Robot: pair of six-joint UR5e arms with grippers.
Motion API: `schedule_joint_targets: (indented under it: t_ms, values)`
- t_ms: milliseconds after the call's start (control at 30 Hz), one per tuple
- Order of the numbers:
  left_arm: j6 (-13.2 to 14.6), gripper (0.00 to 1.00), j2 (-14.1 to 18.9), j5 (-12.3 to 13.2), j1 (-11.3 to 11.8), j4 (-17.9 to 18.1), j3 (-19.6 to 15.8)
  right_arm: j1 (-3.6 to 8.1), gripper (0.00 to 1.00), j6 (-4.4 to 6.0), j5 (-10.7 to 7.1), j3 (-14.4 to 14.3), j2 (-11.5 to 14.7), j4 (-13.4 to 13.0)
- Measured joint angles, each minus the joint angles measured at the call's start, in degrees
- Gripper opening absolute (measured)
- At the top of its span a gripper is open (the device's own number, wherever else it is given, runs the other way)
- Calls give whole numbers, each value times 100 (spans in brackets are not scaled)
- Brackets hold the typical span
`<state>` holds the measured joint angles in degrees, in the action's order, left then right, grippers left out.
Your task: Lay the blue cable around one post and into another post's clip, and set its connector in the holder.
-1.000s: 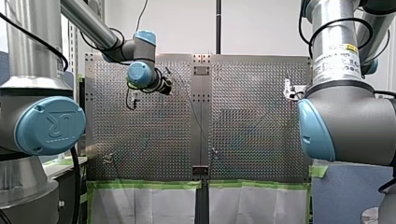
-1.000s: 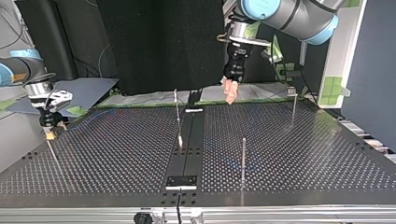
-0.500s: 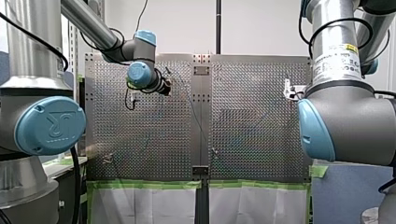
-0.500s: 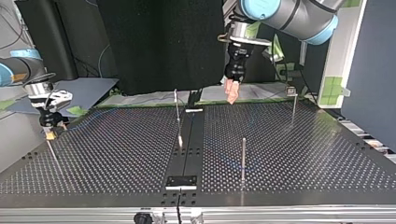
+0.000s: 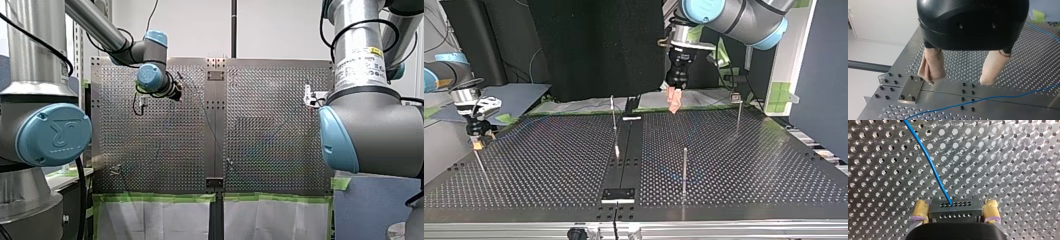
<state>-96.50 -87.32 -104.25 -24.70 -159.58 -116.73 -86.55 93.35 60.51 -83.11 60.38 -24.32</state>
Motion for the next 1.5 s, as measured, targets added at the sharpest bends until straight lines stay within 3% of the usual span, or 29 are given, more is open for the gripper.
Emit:
schedule_joint_targets:
  t_ms: [1133,1500]
  values:
    - [-55,100,1,-38,-16,18,-95,0,100,0,0,0,0,0]
    - [-351,100,3,75,78,290,-403,0,100,0,0,0,0,0]
